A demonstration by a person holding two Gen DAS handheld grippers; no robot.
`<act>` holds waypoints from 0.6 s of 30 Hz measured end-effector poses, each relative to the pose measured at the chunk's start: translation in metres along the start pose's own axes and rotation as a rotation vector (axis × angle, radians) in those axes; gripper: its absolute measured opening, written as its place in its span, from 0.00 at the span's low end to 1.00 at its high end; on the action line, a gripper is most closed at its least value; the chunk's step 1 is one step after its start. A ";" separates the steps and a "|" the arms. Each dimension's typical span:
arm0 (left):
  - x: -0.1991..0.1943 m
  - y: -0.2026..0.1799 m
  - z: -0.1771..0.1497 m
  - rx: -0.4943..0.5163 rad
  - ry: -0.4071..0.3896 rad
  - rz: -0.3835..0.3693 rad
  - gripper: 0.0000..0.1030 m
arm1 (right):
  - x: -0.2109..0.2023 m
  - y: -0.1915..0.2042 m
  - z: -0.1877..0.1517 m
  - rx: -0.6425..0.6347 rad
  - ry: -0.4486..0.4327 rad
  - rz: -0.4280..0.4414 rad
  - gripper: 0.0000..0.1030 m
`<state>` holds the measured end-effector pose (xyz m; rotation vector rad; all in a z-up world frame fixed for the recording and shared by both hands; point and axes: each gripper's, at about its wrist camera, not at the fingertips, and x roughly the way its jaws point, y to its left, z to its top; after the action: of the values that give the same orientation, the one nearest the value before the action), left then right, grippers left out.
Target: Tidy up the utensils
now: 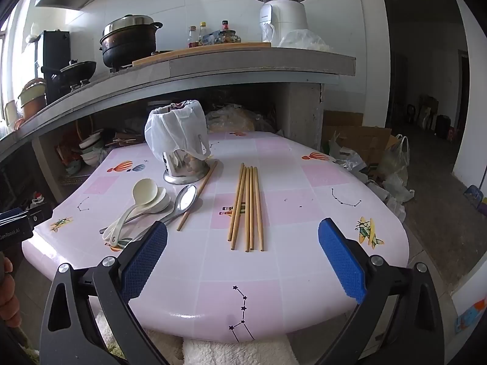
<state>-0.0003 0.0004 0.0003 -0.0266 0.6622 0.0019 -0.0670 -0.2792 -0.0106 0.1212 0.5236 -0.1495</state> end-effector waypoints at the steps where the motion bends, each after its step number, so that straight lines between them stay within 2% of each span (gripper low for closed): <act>1: 0.000 0.000 0.000 0.001 0.000 0.001 0.92 | 0.000 0.000 0.000 -0.003 0.005 -0.003 0.94; 18: 0.004 -0.007 -0.003 0.003 0.007 0.002 0.92 | 0.000 0.000 0.000 -0.002 0.001 -0.002 0.94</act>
<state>0.0015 -0.0065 -0.0041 -0.0231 0.6690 0.0026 -0.0665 -0.2791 -0.0105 0.1191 0.5248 -0.1511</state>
